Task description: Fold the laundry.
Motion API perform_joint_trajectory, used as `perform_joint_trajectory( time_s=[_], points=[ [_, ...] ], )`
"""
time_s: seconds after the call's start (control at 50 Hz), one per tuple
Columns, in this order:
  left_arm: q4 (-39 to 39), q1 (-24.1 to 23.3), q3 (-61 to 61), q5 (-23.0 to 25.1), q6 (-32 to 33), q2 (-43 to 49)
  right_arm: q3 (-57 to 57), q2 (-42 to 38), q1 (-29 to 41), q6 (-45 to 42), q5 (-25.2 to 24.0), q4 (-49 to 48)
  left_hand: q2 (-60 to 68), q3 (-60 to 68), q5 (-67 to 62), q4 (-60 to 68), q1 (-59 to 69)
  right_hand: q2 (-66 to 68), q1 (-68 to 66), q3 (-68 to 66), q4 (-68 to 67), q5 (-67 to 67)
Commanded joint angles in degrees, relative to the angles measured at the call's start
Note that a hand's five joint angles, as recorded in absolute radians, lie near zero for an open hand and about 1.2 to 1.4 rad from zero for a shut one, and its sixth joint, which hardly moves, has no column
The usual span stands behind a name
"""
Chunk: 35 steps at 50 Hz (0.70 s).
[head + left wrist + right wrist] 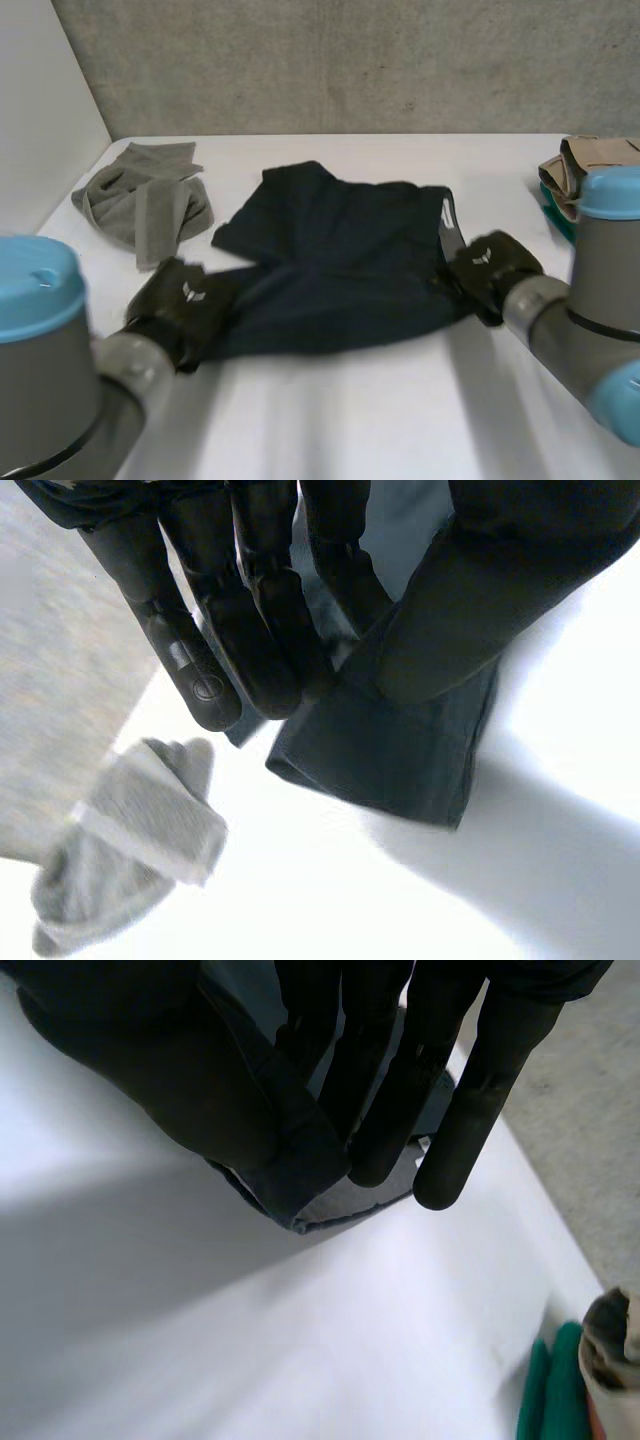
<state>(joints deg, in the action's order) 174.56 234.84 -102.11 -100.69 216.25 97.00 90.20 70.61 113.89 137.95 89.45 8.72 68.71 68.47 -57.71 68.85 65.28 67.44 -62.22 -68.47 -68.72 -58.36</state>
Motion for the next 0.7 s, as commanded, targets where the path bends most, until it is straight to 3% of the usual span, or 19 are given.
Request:
perform_joint_trajectory(
  time_s=[0.02,0.1,0.2,0.28,0.4,0.56,0.68,0.7],
  points=[
    [-23.1,-4.9,-1.4,3.3,0.2,-8.1,11.9,13.1,-0.2,-11.1,0.2,17.5,11.3,11.5,-12.3,11.2,14.7,12.6,-17.8,-11.5,-11.3,-11.6],
    [-22.7,-7.5,-0.7,6.5,0.2,-8.1,13.9,15.4,0.0,-13.9,-0.9,18.4,11.3,11.5,-12.3,11.2,14.7,12.6,-17.8,-11.5,-11.3,-11.6],
    [-11.4,-7.1,3.2,6.0,0.4,-1.0,11.7,14.0,0.0,-12.4,-0.7,12.2,11.3,11.5,-12.3,11.2,14.7,12.6,-17.8,-11.5,-11.3,-11.6],
    [-0.5,-3.6,11.1,4.7,0.4,7.6,4.7,5.8,0.2,-6.4,0.2,6.3,11.3,11.5,-12.3,11.2,14.7,12.6,-17.8,-11.5,-11.3,-11.6],
    [15.0,2.4,24.8,2.1,0.9,22.3,-6.8,-5.3,1.0,-1.1,6.3,-1.2,11.3,11.5,-12.3,11.2,14.7,12.6,-17.8,-11.5,-11.3,-11.6],
    [34.4,3.2,35.7,2.1,8.6,36.6,-15.9,-16.6,0.8,-3.2,7.4,-20.8,11.3,11.5,-12.3,11.2,14.7,12.6,-17.8,-11.5,-11.3,-11.6],
    [43.2,3.3,40.6,2.2,10.1,44.4,-20.7,-26.1,0.8,-7.3,5.0,-35.4,11.3,11.5,-12.3,11.2,14.7,12.6,-17.8,-11.5,-11.3,-11.6],
    [44.6,3.3,41.0,2.5,9.8,45.5,-21.1,-27.4,0.8,-7.4,4.6,-36.7,11.3,11.5,-12.3,11.2,14.7,7.5,-12.7,-6.4,-6.2,-6.5]
  ],
)
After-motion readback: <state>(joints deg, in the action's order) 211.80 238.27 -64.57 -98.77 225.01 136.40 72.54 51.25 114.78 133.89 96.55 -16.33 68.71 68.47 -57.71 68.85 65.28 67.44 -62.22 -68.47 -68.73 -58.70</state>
